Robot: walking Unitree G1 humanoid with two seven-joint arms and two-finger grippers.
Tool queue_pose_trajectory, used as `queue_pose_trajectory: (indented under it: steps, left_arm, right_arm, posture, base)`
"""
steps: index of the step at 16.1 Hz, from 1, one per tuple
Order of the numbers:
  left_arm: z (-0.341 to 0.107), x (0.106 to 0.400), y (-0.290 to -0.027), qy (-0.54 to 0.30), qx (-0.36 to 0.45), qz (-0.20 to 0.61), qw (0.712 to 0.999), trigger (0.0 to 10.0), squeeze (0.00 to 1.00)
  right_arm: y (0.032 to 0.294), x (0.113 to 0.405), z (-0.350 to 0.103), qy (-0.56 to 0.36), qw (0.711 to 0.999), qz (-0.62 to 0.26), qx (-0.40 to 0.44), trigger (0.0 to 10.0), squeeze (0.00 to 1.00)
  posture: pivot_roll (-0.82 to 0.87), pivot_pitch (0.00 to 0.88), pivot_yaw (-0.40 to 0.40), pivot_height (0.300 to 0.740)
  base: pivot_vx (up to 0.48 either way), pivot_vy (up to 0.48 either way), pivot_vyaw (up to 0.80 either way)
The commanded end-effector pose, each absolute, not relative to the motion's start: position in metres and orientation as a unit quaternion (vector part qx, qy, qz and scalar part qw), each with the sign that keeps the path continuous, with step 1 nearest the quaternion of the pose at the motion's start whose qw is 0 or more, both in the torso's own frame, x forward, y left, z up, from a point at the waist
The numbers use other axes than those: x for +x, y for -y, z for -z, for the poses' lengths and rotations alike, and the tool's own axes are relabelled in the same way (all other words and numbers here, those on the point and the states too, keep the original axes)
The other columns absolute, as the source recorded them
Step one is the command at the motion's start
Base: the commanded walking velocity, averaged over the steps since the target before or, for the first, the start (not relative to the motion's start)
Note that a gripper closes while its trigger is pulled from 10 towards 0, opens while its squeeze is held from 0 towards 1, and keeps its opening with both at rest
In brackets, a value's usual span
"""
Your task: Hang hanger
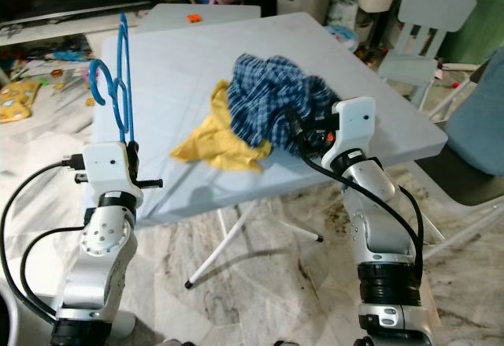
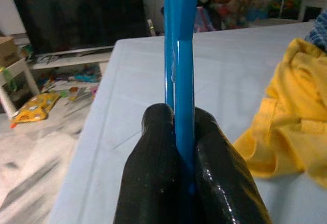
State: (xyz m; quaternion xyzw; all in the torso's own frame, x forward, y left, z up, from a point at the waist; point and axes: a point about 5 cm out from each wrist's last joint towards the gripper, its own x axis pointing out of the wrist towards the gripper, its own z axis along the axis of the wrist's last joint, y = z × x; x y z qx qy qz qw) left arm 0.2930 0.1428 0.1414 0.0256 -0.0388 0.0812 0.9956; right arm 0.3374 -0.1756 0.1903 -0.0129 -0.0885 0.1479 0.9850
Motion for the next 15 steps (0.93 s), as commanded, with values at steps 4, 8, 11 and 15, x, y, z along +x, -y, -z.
queue_pose_trajectory:
  steps: [4, 8, 11, 15]
  left_arm:
    - [-0.140, 0.293, -0.139, 0.034, 0.022, -0.078, 0.996, 10.0, 0.00]
    - [-0.138, 0.293, -0.136, 0.031, 0.022, -0.070, 0.997, 10.0, 0.00]
    - [-0.137, 0.294, -0.131, 0.029, 0.023, -0.060, 0.998, 10.0, 0.00]
    - [-0.130, 0.291, -0.125, 0.018, 0.022, -0.044, 0.999, 10.0, 0.00]
  right_arm:
    - [0.177, 0.338, -0.195, 0.092, 0.985, -0.146, -0.011, 10.0, 0.00]
    - [0.174, 0.338, -0.193, 0.088, 0.984, -0.152, -0.012, 10.0, 0.00]
    - [0.174, 0.340, -0.193, 0.088, 0.984, -0.152, -0.013, 10.0, 0.00]
    - [0.174, 0.338, -0.191, 0.082, 0.984, -0.159, -0.023, 10.0, 0.00]
  posture:
    - [-0.16, 0.000, 0.036, 0.740]
    - [-0.16, 0.000, 0.039, 0.740]
    - [-0.16, 0.000, 0.045, 0.740]
    - [-0.17, 0.000, 0.039, 0.740]
  base:
    - [-0.250, 0.000, 0.00]
    - [-0.249, 0.000, 0.00]
    - [-0.252, 0.000, 0.00]
    - [-0.255, 0.000, 0.00]
